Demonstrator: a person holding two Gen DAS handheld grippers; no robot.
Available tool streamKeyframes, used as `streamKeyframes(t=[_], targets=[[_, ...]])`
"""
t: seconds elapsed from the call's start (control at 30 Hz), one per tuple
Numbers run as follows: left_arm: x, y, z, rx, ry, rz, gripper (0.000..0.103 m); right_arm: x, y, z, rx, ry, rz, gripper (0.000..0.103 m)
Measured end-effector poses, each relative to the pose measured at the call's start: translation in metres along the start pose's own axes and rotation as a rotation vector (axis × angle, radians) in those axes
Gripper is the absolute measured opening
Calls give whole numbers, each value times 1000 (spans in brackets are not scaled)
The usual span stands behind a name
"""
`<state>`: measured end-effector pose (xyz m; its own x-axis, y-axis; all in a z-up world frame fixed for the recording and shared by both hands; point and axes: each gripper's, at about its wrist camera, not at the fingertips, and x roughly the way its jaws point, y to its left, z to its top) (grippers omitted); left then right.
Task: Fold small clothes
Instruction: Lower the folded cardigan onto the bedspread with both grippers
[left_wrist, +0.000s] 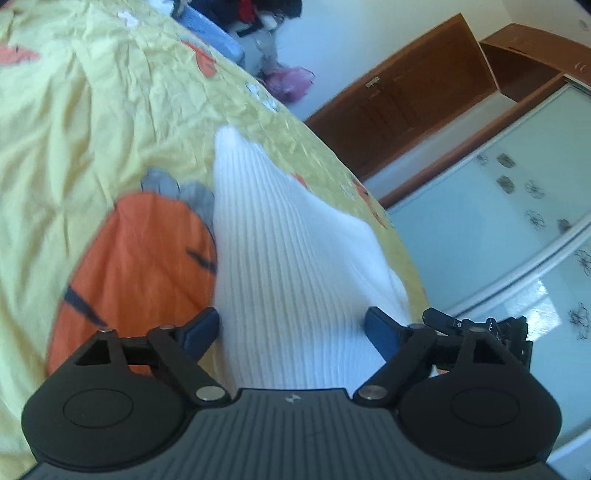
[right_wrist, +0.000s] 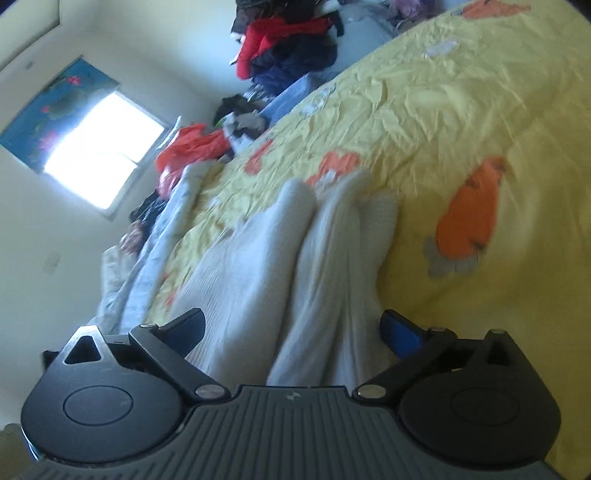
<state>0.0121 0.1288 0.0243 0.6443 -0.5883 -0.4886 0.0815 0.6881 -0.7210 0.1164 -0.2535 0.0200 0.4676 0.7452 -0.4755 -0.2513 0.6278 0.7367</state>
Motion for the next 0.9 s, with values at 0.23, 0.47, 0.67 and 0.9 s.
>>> streamKeyframes(t=[0.23,0.47,0.67,0.9], targets=[[20,-15,-11,12,31,38,67,29,15,-16,-111,88,-70,83],[14,-29,-22,158,79,122,74,22,13,-21,-92,133,-7,70],[-18,-57,-31,254,-46,216,78,2,2,-25,47,29,-9,89],[-17,-118,-86,808,-144,318,78,-19,45,-20,-49,-38,23,87]])
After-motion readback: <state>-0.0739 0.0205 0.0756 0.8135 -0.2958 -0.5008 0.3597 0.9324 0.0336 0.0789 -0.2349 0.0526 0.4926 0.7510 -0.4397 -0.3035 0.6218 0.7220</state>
